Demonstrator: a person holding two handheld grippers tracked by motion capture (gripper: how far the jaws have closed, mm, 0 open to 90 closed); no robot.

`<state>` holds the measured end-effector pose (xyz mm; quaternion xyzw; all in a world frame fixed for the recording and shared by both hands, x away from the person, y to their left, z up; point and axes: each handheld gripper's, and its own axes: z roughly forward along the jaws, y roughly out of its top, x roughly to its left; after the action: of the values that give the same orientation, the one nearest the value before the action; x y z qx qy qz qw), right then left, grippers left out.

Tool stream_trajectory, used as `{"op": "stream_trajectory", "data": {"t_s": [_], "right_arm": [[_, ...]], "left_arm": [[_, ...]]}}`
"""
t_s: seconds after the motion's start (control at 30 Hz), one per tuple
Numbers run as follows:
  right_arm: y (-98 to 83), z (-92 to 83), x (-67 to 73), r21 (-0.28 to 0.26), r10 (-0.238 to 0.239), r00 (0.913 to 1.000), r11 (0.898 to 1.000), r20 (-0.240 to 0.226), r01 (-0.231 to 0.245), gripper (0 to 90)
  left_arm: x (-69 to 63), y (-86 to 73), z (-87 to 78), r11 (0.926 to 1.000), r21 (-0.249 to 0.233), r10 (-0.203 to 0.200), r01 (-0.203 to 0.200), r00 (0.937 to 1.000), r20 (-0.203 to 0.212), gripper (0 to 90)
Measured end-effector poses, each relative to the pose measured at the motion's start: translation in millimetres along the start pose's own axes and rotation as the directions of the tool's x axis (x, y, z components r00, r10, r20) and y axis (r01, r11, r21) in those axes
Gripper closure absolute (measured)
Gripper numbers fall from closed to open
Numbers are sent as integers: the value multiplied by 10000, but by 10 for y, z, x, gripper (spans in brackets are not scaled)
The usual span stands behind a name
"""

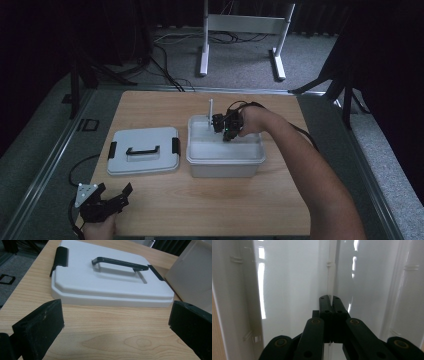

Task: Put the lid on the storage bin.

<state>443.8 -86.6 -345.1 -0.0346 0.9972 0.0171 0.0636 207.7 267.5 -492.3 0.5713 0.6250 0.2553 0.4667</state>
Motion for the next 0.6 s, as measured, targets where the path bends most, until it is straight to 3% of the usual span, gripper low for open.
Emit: {"op": "stream_trajectory", "data": {"t_s": [0.13, 0.23, 0.33, 0.4, 0.43, 0.5, 0.53, 0.6], "right_arm": [[21, 4, -1, 166, -29, 10000, 9999, 6, 28, 878], [43, 29, -1, 499, 70, 10000, 9987, -2, -69, 735], [62, 34, 3, 656, 304, 9993, 9973, 237, -319, 499], [68, 26, -6, 671, 448, 9986, 9967, 269, -465, 388], [68, 26, -6, 671, 448, 9986, 9967, 269, -465, 388], [73, -10, 25, 792, 654, 9975, 9946, 253, -672, 187], [72, -24, 38, 826, 751, 9970, 9936, 203, -766, 140], [67, -59, 59, 794, 700, 9972, 9943, 259, -719, 130]], "left_arm": [[3, 0, -2, 10000, 1, -11, 11, 10000, 3, 2], [0, 0, -4, 10000, -18, -15, 15, 10000, 7, 2], [0, 0, -2, 10000, -9, -1, 1, 10000, 14, 2], [-1, 1, -3, 10000, -9, 4, -4, 10000, 23, 2], [-1, 1, -3, 10000, -9, 4, -4, 10000, 23, 2], [-1, 1, -2, 10000, -3, -7, 7, 10000, 27, 2], [-1, 1, -2, 10000, -3, -7, 7, 10000, 27, 2], [-4, 1, -1, 10000, -2, 7, -7, 10000, 17, 2]]}}
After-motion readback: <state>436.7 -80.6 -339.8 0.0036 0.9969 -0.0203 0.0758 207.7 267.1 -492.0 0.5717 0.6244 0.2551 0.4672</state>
